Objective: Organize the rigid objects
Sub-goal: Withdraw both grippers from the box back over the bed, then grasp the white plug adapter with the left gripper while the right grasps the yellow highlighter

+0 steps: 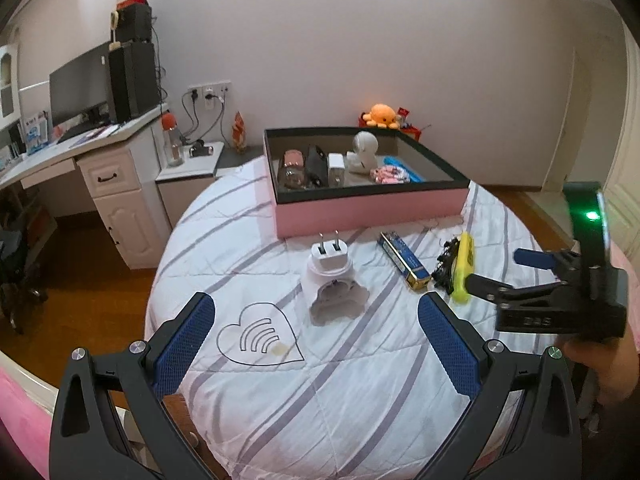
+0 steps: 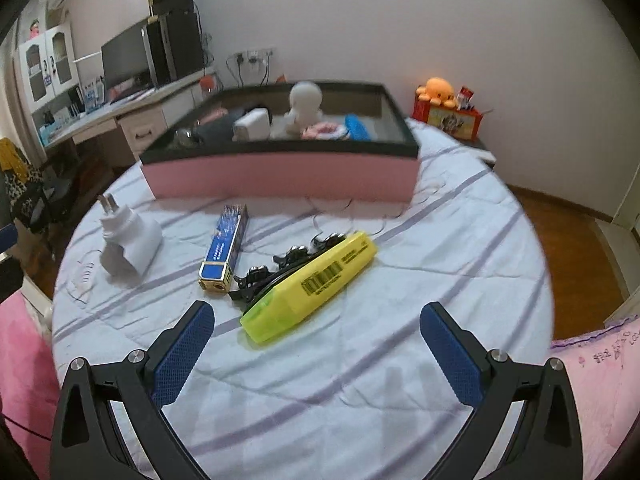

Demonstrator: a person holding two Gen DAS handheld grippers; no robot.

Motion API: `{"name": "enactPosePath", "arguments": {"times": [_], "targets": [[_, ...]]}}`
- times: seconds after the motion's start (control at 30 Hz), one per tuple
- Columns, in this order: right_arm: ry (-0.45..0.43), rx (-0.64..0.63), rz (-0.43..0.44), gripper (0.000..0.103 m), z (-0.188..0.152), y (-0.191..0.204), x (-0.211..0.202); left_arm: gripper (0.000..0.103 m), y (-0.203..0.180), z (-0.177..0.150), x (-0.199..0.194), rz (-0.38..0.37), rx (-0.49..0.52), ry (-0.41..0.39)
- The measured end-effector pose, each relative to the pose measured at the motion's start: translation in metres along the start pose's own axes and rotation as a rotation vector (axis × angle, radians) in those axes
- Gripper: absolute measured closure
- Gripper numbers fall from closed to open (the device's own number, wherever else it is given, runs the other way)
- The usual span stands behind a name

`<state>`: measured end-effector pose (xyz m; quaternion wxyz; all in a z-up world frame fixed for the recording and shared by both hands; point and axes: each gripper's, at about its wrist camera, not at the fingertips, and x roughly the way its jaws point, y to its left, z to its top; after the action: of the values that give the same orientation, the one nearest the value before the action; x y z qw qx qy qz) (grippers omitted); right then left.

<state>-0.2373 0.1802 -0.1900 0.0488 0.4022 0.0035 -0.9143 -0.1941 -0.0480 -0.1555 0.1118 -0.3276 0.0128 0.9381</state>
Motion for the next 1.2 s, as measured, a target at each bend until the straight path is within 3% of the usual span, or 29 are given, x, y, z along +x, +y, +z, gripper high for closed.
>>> {"name": "enactPosePath", "arguments": {"times": [0.17, 0.43, 0.57, 0.77, 0.93, 1.07, 1.13, 1.2], "targets": [[0.029, -0.038, -0.053, 0.0, -0.004, -0.003, 0.018, 0.0, -0.002, -0.001, 0.014, -0.002, 0.006, 0.028], [0.042, 0.05, -0.162, 0.0, -0.009, -0.056, 0.012, 0.0, -0.008, 0.0, 0.034, -0.003, 0.014, 0.069], [0.035, 0.078, -0.163, 0.0, -0.008, -0.07, 0.006, 0.0, -0.013, 0.001, 0.039, -0.009, 0.025, 0.078], [0.003, 0.044, -0.122, 0.0, 0.003, -0.059, 0.0, 0.0, -0.019, 0.003, 0.042, -0.006, 0.042, 0.082], [0.033, -0.002, -0.091, 0.001, 0.011, -0.049, 0.021, 0.0, -0.018, 0.009, 0.036, 0.015, 0.053, 0.067], [0.046, -0.018, -0.059, 0.014, 0.019, -0.048, 0.031, 0.0, -0.01, 0.024, 0.03, 0.042, 0.046, 0.033], [0.057, -0.03, -0.038, 0.032, 0.023, -0.047, 0.036, 0.0, -0.006, 0.03, 0.029, 0.055, 0.041, 0.022], [0.066, -0.044, -0.027, 0.037, 0.024, -0.046, 0.04, 0.0, -0.004, 0.033, 0.03, 0.053, 0.042, 0.018]]}}
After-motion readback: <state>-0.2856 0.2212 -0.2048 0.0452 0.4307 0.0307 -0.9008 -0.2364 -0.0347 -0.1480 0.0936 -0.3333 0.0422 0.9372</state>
